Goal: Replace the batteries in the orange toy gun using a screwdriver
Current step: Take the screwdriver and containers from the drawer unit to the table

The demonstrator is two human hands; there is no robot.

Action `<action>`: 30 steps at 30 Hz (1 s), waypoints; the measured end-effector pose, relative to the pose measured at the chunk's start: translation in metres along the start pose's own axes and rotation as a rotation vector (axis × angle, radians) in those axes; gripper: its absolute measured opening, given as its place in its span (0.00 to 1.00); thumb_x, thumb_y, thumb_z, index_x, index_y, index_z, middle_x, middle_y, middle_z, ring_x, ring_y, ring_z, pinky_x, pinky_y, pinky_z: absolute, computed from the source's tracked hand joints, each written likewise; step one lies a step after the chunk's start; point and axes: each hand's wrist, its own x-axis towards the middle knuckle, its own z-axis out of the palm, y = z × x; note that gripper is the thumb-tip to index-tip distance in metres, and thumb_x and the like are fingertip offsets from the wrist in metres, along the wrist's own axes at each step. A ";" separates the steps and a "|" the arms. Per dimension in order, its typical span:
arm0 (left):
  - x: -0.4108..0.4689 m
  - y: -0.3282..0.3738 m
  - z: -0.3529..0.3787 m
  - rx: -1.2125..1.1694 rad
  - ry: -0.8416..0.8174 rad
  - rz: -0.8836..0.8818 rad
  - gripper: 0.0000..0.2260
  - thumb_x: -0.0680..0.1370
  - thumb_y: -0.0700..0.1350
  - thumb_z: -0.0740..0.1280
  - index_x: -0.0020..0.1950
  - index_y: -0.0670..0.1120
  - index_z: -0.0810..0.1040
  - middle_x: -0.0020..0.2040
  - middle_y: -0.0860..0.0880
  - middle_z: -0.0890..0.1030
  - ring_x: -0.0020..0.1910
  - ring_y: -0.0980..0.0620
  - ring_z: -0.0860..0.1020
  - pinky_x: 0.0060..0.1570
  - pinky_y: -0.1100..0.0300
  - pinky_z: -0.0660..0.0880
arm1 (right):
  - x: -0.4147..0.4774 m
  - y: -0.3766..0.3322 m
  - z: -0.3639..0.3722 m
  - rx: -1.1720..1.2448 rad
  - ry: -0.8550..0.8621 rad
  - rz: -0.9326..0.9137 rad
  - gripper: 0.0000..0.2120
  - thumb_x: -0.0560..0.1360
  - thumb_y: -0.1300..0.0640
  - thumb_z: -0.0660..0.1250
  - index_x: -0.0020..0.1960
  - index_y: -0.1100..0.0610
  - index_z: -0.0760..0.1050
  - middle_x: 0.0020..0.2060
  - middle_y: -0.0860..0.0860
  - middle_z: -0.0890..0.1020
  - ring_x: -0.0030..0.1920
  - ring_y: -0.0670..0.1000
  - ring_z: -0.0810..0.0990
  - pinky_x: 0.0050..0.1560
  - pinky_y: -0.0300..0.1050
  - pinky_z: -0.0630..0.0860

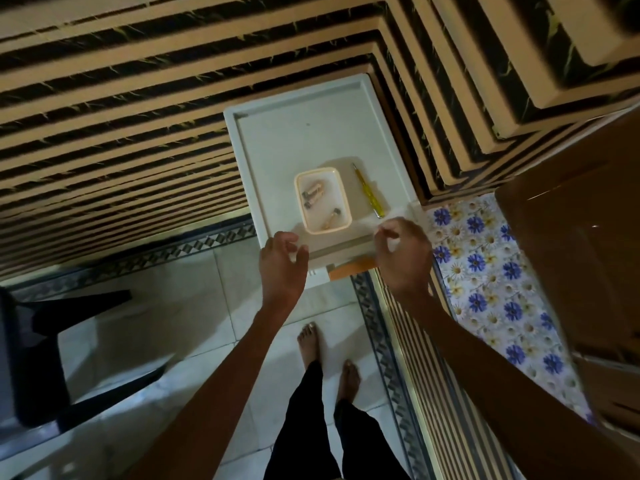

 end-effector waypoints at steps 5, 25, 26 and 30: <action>-0.020 -0.014 -0.003 0.361 -0.072 0.301 0.10 0.73 0.41 0.73 0.54 0.46 0.82 0.50 0.44 0.81 0.50 0.41 0.77 0.52 0.48 0.76 | -0.045 0.024 0.007 -0.156 -0.383 -0.506 0.10 0.74 0.62 0.66 0.53 0.58 0.81 0.51 0.53 0.83 0.54 0.53 0.79 0.52 0.46 0.76; -0.045 -0.018 0.008 0.305 0.015 0.282 0.13 0.76 0.32 0.68 0.59 0.42 0.82 0.57 0.44 0.81 0.59 0.44 0.77 0.62 0.51 0.76 | -0.085 0.034 -0.017 -0.556 -0.740 -0.577 0.16 0.73 0.60 0.66 0.60 0.57 0.73 0.53 0.54 0.76 0.52 0.56 0.77 0.48 0.52 0.73; -0.046 -0.019 0.008 0.293 0.017 0.283 0.13 0.76 0.32 0.68 0.59 0.42 0.82 0.57 0.44 0.81 0.60 0.45 0.77 0.61 0.51 0.76 | -0.095 0.043 -0.022 -0.557 -0.806 -0.567 0.13 0.74 0.60 0.66 0.58 0.57 0.74 0.52 0.54 0.77 0.51 0.56 0.78 0.49 0.51 0.74; -0.048 -0.021 0.011 0.252 0.025 0.314 0.12 0.77 0.36 0.67 0.59 0.42 0.82 0.56 0.44 0.81 0.58 0.46 0.77 0.60 0.51 0.77 | -0.138 0.083 -0.023 -0.442 -0.971 -0.479 0.15 0.73 0.58 0.68 0.60 0.57 0.73 0.56 0.52 0.74 0.56 0.54 0.74 0.50 0.49 0.75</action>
